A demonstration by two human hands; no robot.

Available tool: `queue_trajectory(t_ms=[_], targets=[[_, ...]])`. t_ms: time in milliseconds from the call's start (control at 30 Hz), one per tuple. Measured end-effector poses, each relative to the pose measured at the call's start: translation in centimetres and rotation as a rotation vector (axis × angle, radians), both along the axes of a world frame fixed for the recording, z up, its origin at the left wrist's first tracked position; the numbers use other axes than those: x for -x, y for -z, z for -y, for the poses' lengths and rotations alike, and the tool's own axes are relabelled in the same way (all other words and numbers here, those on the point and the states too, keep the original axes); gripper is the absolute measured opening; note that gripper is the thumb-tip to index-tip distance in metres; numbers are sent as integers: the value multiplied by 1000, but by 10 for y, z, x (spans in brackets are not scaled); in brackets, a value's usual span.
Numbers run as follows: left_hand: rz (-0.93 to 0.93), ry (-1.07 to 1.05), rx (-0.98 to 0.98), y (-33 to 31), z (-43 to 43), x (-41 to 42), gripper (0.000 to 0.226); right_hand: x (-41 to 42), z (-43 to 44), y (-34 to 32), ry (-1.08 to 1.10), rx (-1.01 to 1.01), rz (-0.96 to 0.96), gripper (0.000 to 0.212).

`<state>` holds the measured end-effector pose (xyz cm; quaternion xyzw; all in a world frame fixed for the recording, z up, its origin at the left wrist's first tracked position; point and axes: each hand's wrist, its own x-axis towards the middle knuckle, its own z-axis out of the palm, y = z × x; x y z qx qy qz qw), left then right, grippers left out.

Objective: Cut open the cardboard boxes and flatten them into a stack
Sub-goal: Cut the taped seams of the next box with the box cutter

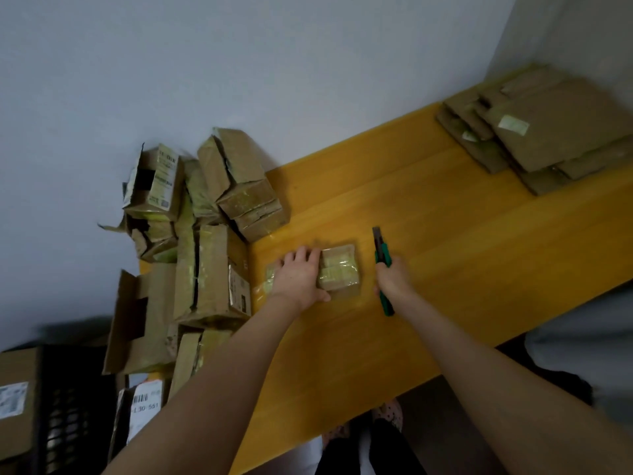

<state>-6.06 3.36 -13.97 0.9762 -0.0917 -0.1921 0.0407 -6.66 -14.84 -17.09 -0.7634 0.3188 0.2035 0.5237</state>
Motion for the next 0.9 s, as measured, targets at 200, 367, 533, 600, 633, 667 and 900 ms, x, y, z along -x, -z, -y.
queue_trajectory(t_ms=[200, 367, 533, 600, 633, 667, 900], targets=[[-75, 38, 11, -10, -5, 6, 103, 25, 11, -31, -260, 201, 160, 28], [-46, 51, 23, -11, -4, 10, 97, 52, 20, -42, -277, 237, 166, 38], [-47, 30, 56, -14, -3, 13, 96, 63, 24, -50, -444, 447, 151, 42], [-41, 30, 53, -13, -3, 13, 96, 61, 22, -51, -481, 478, 135, 41], [-38, 31, 51, -13, -3, 14, 96, 61, 21, -50, -496, 475, 127, 40], [-38, 30, 51, -13, -3, 14, 96, 61, 20, -50, -505, 471, 119, 40], [-44, 10, 68, -13, -2, 14, 98, 53, 19, -46, -520, 525, 96, 39]])
